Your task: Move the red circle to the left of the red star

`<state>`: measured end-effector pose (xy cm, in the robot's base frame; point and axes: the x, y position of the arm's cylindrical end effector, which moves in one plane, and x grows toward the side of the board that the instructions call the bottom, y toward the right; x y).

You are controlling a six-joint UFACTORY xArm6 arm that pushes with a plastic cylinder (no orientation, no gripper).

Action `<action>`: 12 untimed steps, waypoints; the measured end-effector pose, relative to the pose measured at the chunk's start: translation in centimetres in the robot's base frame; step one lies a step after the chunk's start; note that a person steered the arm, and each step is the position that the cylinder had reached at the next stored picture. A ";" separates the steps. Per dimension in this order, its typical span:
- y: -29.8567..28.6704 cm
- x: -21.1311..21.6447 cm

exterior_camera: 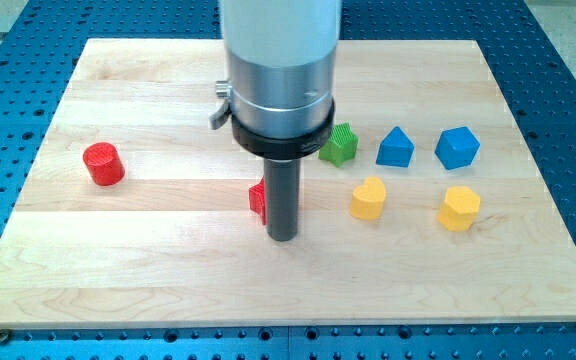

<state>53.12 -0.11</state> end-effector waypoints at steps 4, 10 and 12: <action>-23.1 -9.7; -8.6 -9.3; -4.2 -9.8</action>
<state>43.35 -4.34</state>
